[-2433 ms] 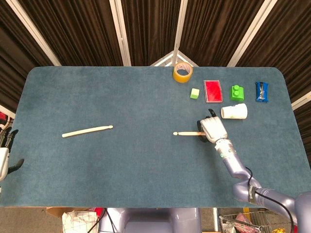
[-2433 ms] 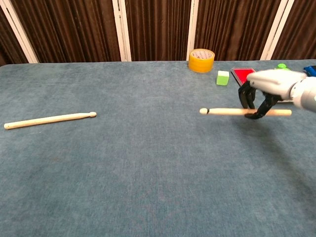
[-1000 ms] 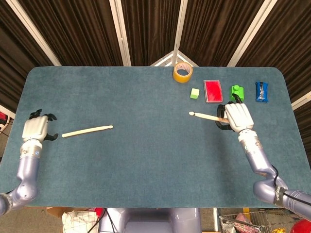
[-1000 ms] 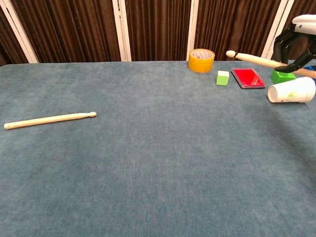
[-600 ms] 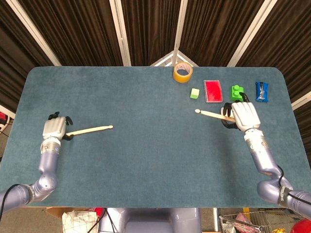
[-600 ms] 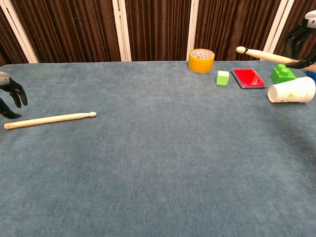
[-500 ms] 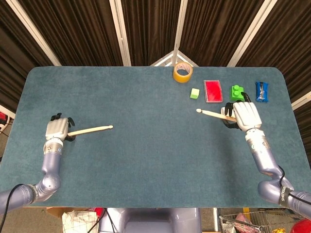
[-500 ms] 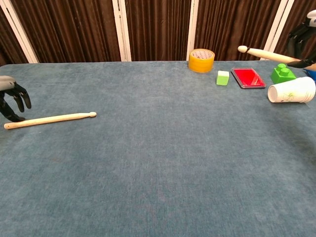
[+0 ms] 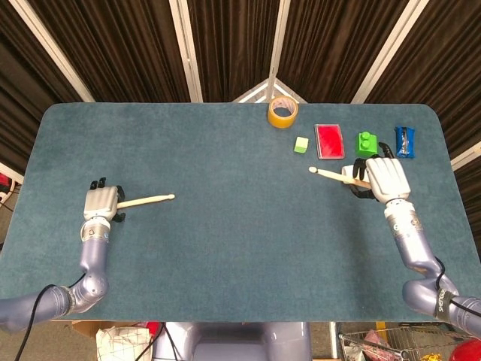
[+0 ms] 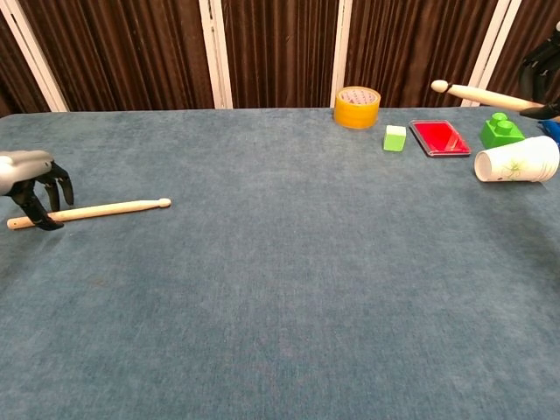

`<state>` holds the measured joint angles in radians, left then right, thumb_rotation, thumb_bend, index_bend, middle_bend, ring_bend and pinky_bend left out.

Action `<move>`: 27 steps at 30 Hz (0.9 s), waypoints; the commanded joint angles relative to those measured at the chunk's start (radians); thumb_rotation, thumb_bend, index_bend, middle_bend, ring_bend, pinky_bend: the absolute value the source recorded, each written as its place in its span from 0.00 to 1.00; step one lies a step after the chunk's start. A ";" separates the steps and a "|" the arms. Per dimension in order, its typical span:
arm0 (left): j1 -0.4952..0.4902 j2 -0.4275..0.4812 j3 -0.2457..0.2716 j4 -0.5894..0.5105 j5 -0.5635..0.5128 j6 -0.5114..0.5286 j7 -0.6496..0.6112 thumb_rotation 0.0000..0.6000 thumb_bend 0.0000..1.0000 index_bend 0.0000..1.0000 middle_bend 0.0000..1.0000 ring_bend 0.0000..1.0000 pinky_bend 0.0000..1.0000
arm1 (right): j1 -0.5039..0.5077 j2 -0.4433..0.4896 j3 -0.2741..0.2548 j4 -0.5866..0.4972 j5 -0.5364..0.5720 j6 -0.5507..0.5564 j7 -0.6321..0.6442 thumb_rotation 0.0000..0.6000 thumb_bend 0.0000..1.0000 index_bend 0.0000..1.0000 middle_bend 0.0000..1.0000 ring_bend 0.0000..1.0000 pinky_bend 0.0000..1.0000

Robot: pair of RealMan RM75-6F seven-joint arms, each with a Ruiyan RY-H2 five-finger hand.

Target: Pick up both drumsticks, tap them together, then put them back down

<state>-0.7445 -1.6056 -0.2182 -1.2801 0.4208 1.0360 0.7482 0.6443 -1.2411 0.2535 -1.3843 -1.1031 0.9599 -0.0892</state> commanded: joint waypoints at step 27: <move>-0.012 -0.036 0.009 -0.009 0.023 0.005 0.014 1.00 0.42 0.50 0.50 0.00 0.00 | -0.001 -0.025 0.000 0.047 0.027 -0.009 -0.009 1.00 0.38 0.67 0.60 0.40 0.07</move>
<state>-0.7558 -1.6413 -0.2092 -1.2887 0.4432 1.0410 0.7627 0.6435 -1.2652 0.2529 -1.3380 -1.0762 0.9511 -0.0981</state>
